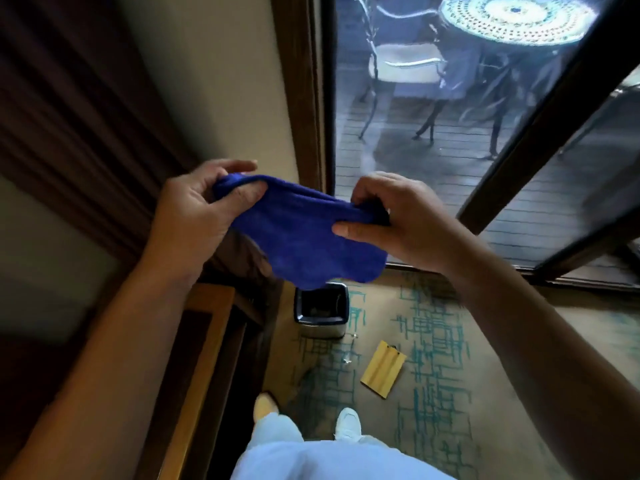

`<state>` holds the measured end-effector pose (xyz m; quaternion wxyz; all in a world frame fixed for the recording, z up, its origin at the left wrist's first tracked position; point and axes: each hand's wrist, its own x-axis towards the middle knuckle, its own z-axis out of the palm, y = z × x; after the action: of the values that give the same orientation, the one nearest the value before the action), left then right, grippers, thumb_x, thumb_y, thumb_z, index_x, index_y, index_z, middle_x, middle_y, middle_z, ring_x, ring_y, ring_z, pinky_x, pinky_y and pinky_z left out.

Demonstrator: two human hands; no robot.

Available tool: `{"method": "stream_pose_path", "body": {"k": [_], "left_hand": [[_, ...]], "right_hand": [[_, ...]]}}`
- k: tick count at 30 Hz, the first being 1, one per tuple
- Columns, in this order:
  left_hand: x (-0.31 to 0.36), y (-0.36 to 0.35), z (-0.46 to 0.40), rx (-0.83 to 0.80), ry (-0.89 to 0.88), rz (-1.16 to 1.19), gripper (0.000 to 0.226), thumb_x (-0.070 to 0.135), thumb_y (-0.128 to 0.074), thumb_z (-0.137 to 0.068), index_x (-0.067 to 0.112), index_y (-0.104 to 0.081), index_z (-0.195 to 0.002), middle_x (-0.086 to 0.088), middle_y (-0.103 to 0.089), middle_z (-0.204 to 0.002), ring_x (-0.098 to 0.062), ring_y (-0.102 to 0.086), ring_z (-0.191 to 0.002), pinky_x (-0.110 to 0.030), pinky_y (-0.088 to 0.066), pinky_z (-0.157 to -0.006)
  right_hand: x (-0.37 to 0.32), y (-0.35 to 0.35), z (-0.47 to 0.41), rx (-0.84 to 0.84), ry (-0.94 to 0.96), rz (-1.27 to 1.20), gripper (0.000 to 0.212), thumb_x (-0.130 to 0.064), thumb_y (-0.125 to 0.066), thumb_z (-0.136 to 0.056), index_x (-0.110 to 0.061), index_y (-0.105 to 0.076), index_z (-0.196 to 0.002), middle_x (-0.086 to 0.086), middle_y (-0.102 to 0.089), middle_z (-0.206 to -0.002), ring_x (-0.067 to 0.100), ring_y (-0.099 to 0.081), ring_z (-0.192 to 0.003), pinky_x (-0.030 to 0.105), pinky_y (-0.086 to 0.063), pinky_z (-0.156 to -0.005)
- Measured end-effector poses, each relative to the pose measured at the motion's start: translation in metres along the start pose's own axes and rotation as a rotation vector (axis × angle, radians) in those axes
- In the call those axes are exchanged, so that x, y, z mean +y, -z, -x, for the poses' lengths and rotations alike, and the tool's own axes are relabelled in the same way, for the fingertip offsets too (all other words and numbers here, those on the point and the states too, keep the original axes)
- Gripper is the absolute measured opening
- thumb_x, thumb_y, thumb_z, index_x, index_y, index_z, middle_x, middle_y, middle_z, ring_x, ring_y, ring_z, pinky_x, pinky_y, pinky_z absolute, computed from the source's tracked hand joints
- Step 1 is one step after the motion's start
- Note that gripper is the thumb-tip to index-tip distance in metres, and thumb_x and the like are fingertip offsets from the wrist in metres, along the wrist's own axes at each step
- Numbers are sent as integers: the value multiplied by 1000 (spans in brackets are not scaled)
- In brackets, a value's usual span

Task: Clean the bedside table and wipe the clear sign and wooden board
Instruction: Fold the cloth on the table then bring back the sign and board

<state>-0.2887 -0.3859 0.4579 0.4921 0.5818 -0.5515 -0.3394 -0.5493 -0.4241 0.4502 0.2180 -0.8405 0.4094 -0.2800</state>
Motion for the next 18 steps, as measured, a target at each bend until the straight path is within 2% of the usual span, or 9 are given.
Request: {"method": "stream_pose_path", "body": {"k": [1, 3, 5, 8, 10, 12, 14, 16, 18], "left_hand": [[-2, 8, 4, 7, 33, 90, 20, 21, -74, -88, 14, -76, -107, -8, -75, -107, -15, -66, -94, -28, -51, -82], [-9, 26, 14, 46, 85, 240, 2, 18, -72, -87, 17, -75, -87, -10, -73, -90, -18, -64, -81, -29, -49, -73], [-22, 41, 23, 141, 149, 350, 27, 18, -72, -89, 23, -62, -64, 2, -60, -67, -11, -56, -65, -23, -45, -61], [-46, 71, 39, 257, 253, 464, 36, 22, -66, -94, 23, -54, -60, 7, -55, -62, -8, -53, -62, -21, -44, -59], [-68, 93, 52, 285, 311, 477, 31, 25, -62, -97, 22, -51, -68, 7, -56, -64, -7, -53, -62, -20, -45, -58], [-93, 115, 65, 279, 394, 454, 25, 24, -59, -98, 18, -48, -77, 8, -56, -66, -4, -56, -63, -19, -47, -59], [-118, 135, 75, 292, 469, 400, 18, 19, -59, -99, 17, -49, -84, 6, -58, -73, -6, -59, -68, -20, -48, -63], [-141, 154, 82, 319, 523, 269, 8, 20, -63, -98, 18, -56, -101, 1, -63, -90, -13, -64, -83, -22, -50, -67], [-155, 173, 89, 308, 542, 190, 29, 25, -66, -97, 26, -56, -124, -6, -66, -106, -19, -68, -97, -25, -56, -75]], "right_hand": [[-1, -6, -7, -52, -7, -45, 36, -57, -66, -79, -24, -53, -81, -8, -55, -76, 18, -50, -71, 37, -45, -65], [-4, -22, -21, -160, -63, -300, 32, -54, -67, -79, -24, -56, -80, -4, -59, -73, 20, -54, -67, 39, -48, -61], [-10, -44, -33, -229, -61, -588, 18, -40, -71, -83, -28, -59, -83, -9, -59, -71, 11, -51, -64, 32, -42, -58], [-23, -83, -52, -325, -109, -818, 13, -13, -69, -92, -20, -59, -92, -6, -66, -75, 10, -53, -64, 22, -43, -56], [-34, -112, -63, -312, -128, -681, 12, -18, -72, -91, -22, -60, -88, -11, -63, -69, 5, -51, -60, 17, -41, -55], [-45, -142, -74, -267, -82, -340, 22, -42, -70, -86, -28, -57, -77, -9, -53, -57, 1, -44, -52, 15, -35, -52], [-61, -169, -84, -283, -11, -85, 39, -61, -57, -85, -27, -49, -68, -3, -45, -52, 8, -42, -50, 21, -33, -51], [-76, -196, -94, -365, 46, -86, 51, -66, -48, -87, -20, -50, -66, 2, -43, -52, 18, -43, -52, 29, -36, -53], [-91, -221, -105, -446, 43, -145, 54, -64, -48, -89, -14, -61, -72, 7, -53, -57, 24, -50, -56, 35, -44, -56]]}}
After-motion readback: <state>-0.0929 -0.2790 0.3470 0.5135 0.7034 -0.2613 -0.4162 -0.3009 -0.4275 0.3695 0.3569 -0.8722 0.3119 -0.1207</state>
